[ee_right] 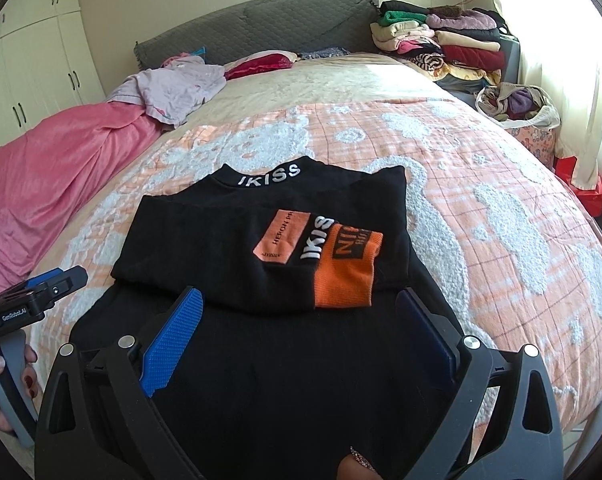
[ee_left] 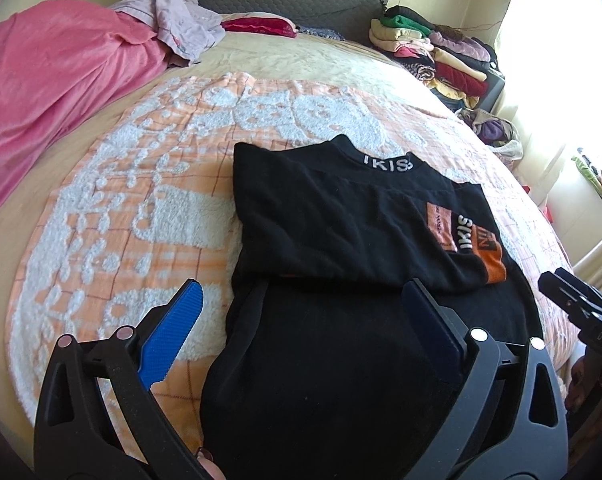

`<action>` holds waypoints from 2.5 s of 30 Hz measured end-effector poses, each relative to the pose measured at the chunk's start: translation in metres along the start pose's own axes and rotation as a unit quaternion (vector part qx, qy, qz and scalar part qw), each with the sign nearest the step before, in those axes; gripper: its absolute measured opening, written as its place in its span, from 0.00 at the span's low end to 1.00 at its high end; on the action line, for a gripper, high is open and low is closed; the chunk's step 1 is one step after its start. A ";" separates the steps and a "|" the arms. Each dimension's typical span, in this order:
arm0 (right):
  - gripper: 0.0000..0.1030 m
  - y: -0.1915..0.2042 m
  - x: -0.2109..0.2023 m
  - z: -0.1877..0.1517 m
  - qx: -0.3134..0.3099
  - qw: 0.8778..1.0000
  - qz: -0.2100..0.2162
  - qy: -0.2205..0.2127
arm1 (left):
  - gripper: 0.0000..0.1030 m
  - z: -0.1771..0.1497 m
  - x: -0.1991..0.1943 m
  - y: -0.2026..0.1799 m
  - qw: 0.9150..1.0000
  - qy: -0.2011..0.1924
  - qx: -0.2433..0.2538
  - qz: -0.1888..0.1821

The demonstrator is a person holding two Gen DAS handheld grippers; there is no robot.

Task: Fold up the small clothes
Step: 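Grasp the sweatshirt hem with both tools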

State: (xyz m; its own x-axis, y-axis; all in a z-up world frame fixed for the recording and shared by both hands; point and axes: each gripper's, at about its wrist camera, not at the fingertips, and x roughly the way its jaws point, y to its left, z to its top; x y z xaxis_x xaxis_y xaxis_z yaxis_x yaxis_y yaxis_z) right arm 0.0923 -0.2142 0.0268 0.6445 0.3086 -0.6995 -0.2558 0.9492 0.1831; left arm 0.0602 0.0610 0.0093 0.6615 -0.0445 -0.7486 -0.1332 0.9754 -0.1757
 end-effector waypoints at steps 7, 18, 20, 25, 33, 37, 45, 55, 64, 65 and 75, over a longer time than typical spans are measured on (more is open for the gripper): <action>0.94 -0.008 -0.007 -0.016 -0.006 1.000 -0.007 0.012 | 0.91 -0.012 -0.007 0.004 1.000 0.005 0.010 0.010; 0.94 -0.031 -0.009 -0.053 -0.005 0.998 -0.027 0.049 | 0.91 -0.033 -0.010 0.021 1.000 0.023 0.004 0.020; 0.94 -0.035 -0.011 -0.058 -0.001 0.998 -0.024 0.054 | 0.91 -0.039 -0.011 0.026 0.999 0.028 0.002 0.024; 0.94 -0.041 -0.013 -0.071 -0.007 0.997 -0.033 0.067 | 0.91 -0.057 -0.013 0.043 0.999 0.046 -0.018 0.019; 0.94 -0.049 -0.014 -0.090 0.001 0.995 -0.044 0.087 | 0.91 -0.091 -0.019 0.057 0.997 0.073 -0.038 -0.002; 0.94 -0.054 -0.014 -0.097 0.008 0.994 -0.042 0.096 | 0.90 -0.102 -0.022 0.057 0.996 0.080 -0.039 -0.017; 0.94 -0.067 -0.020 -0.107 0.019 0.993 -0.050 0.104 | 0.59 -0.114 -0.023 0.060 0.991 0.102 -0.063 -0.061; 0.94 -0.091 -0.030 -0.127 0.047 0.990 -0.053 0.120 | 0.55 -0.136 -0.022 0.049 0.988 0.133 -0.046 -0.066; 0.93 -0.105 -0.034 -0.148 0.076 0.985 -0.018 0.154 | 0.55 -0.144 -0.026 0.052 0.986 0.143 -0.051 -0.066; 0.92 -0.105 -0.034 -0.150 0.077 0.985 -0.014 0.156 | 0.55 -0.144 -0.026 0.053 0.986 0.144 -0.053 -0.068; 0.60 -0.107 -0.024 -0.169 0.105 0.975 0.032 0.191 | 0.56 -0.148 -0.030 0.055 0.984 0.154 -0.059 -0.065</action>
State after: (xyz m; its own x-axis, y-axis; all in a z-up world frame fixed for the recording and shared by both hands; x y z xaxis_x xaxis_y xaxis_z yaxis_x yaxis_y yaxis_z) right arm -0.0171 -0.3338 -0.0928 0.3070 0.3613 -0.8805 -0.1072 0.9324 0.3453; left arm -0.0766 0.0844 -0.0729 0.4252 -0.2485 -0.8703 -0.1596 0.9259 -0.3423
